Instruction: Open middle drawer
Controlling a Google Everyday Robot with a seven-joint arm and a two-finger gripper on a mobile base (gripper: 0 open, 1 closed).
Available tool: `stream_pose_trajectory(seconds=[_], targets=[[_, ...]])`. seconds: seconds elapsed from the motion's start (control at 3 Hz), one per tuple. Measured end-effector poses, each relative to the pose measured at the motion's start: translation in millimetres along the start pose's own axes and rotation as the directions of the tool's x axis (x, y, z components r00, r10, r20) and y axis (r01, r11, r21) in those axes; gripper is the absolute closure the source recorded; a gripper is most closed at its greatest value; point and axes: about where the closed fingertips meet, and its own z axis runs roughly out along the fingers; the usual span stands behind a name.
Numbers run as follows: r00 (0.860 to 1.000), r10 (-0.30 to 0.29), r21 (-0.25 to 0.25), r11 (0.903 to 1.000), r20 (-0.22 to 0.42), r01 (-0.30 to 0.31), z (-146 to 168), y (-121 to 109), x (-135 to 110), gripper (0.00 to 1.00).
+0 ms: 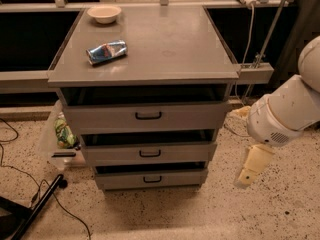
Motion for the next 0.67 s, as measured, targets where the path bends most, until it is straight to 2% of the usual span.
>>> stream_pose_trajectory(seconds=[0.33,0.67], targets=[[1.000,0.003,-0.033,0.9995,0.009,-0.003,21.5,2.7,7.7,0.00],[0.998,-0.031,-0.057,0.9978,0.059,0.035,66.4,11.0,15.7,0.00]])
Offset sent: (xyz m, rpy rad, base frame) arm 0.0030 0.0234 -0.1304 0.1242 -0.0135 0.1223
